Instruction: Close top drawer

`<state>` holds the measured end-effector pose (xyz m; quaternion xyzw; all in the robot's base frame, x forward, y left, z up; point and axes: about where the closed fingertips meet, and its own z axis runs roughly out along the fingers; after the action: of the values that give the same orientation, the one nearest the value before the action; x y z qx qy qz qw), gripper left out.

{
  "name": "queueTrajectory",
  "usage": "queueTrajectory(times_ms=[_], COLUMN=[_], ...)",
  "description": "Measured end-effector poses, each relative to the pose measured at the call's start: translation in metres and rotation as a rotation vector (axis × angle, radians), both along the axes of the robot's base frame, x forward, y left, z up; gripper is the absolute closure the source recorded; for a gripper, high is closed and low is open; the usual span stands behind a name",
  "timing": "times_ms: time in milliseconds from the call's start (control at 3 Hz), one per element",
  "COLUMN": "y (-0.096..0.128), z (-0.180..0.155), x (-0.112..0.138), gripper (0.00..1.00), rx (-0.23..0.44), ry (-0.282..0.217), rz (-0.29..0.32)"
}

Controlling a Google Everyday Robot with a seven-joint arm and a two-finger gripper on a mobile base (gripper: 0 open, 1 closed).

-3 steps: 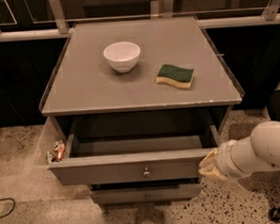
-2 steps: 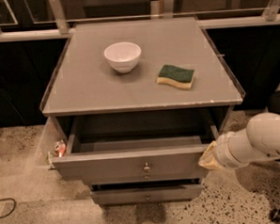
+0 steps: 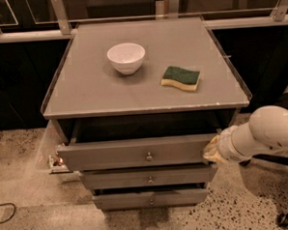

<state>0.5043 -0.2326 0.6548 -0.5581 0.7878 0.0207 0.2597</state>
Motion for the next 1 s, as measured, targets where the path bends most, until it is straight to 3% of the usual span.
queueTrajectory(times_ms=[1000], y=[0.0001], z=[0.0], x=[0.0], gripper=[0.12], rx=[0.0], ry=[0.0], rz=[0.0])
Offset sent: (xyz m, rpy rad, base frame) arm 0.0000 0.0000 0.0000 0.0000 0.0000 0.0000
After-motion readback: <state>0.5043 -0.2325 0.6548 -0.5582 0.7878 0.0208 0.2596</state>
